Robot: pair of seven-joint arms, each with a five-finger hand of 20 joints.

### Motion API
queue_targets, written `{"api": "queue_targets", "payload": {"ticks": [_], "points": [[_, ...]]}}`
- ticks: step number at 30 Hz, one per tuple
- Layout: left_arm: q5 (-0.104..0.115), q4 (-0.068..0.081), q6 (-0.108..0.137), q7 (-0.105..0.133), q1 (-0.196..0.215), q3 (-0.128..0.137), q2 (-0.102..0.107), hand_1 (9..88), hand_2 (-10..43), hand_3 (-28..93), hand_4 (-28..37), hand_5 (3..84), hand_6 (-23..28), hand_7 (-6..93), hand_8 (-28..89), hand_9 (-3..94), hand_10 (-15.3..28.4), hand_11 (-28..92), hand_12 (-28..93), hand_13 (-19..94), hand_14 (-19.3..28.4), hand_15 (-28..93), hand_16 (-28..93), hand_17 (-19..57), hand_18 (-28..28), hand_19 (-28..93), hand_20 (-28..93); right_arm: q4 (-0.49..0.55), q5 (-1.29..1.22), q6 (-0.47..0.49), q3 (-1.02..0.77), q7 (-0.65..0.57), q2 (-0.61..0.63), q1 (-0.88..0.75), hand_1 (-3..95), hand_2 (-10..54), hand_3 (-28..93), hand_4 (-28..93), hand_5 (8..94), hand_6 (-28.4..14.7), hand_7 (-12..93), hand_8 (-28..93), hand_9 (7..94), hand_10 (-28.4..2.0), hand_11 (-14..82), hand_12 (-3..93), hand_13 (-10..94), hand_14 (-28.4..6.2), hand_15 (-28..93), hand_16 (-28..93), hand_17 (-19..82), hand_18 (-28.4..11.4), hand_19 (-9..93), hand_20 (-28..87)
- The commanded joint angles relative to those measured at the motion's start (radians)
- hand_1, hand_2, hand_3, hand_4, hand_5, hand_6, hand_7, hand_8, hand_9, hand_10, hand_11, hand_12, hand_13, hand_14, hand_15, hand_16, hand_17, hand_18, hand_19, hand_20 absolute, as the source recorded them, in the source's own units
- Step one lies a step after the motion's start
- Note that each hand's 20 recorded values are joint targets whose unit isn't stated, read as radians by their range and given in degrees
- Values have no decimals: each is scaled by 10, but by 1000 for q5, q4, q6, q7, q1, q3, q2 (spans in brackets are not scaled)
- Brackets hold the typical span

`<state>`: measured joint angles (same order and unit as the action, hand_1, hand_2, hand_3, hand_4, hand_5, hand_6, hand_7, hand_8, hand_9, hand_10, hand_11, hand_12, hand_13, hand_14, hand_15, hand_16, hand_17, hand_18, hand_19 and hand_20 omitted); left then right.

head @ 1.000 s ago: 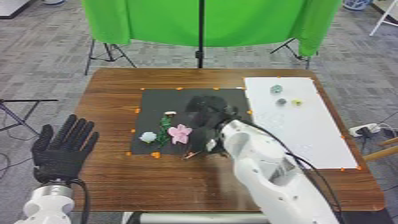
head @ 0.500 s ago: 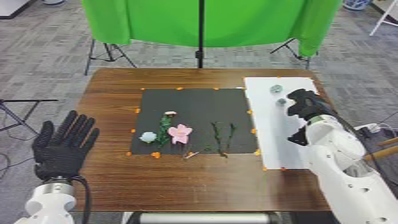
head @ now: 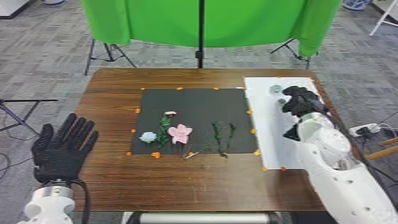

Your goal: Arrange flowers

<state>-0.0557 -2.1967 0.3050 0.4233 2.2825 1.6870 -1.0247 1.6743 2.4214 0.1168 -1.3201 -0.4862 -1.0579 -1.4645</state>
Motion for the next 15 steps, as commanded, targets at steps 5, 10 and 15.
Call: {"api": "queue_targets", "payload": {"ticks": [5, 10, 15], "points": [[-25, 4, -4, -14, 10, -7, -9, 240, 124, 743, -283, 434, 93, 76, -90, 369, 137, 162, 96, 306, 126, 194, -16, -54, 129, 305, 131, -177, 55, 14, 101, -14, -17, 138, 585, -95, 667, -283, 570, 15, 152, -132, 599, -91, 127, 143, 540, -91, 471, 276, 248, -185, 770, 398], [-13, 2, -3, -11, 15, -4, -11, 240, 124, 743, -283, 433, 93, 76, -90, 369, 137, 163, 97, 305, 126, 194, -17, -54, 129, 304, 131, -141, 52, -67, 117, -8, -9, 96, 650, -95, 596, -283, 730, 19, 232, -24, 806, -92, 77, 348, 644, -73, 416, 419, 269, -179, 754, 413], [1, 1, -9, -8, 22, 5, -9, 241, 124, 743, -283, 434, 94, 75, -90, 369, 138, 162, 97, 305, 126, 194, -17, -54, 129, 304, 131, 2, 41, -120, 134, 42, 15, 45, 637, -95, 641, -283, 737, 18, 265, -16, 817, -92, 76, 368, 653, -70, 421, 428, 275, -181, 755, 418]]}}
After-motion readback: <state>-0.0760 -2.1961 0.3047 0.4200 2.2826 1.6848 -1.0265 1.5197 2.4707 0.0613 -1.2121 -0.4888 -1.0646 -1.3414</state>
